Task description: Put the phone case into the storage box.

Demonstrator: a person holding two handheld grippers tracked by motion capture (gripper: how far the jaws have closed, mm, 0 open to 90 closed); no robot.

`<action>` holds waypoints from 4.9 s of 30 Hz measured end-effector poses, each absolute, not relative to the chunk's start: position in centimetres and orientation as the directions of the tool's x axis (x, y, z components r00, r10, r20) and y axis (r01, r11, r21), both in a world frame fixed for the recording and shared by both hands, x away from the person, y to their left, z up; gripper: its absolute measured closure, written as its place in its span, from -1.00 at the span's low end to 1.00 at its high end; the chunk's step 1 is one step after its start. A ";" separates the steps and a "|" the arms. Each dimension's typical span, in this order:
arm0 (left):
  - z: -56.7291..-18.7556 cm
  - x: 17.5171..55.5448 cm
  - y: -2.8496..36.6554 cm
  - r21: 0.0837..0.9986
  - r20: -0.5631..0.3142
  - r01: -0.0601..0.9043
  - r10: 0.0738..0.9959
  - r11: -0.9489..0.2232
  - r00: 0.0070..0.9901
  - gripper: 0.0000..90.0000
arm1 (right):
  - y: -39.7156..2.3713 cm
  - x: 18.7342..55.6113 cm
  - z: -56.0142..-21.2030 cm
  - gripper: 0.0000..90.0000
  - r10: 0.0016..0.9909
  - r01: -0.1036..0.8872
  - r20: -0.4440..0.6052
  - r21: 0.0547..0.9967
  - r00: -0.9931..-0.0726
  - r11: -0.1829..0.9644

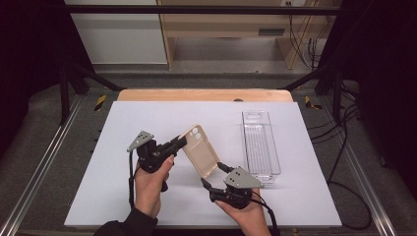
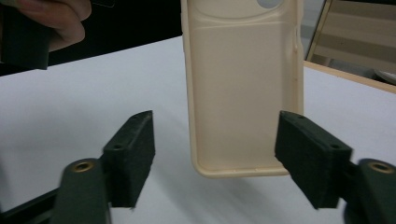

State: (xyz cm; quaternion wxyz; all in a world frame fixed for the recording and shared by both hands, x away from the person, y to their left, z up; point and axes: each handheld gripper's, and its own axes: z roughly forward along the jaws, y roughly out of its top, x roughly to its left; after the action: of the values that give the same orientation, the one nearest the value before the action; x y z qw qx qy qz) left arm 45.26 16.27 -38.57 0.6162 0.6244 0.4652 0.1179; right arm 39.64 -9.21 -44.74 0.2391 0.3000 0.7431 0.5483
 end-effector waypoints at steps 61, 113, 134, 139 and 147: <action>-37.1 41.7 16.2 0.950 -0.238 0.310 0.745 0.043 0.623 0.78 | -3.7 43.9 -39.9 -0.93 0.700 0.217 -0.079 0.921 -0.709 0.324; -37.4 41.7 16.1 0.945 -0.257 0.322 0.736 0.056 0.626 0.76 | -2.9 44.7 -39.7 -0.77 0.720 0.279 -0.013 0.917 -0.694 0.286; -37.8 40.8 20.1 0.978 -0.134 0.207 0.863 0.035 0.488 -0.02 | -5.4 47.1 -38.3 -0.77 0.798 0.374 0.097 0.912 -0.594 0.167; -39.1 41.0 21.2 0.976 -0.106 0.218 0.881 0.003 0.460 -0.19 | -6.3 47.8 -36.8 -0.77 0.814 0.366 0.109 0.921 -0.571 0.133; -41.7 41.1 22.9 0.967 -0.100 0.255 0.892 -0.018 0.440 -0.49 | -7.8 49.3 -34.2 -0.77 0.849 0.347 0.129 0.936 -0.512 0.067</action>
State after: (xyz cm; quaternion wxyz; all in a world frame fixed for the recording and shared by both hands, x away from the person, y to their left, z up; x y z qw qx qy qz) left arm 41.07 22.86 -41.69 0.5447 0.6507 0.4408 0.2924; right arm 49.30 -7.82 -34.16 0.2378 0.4331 0.6905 0.5283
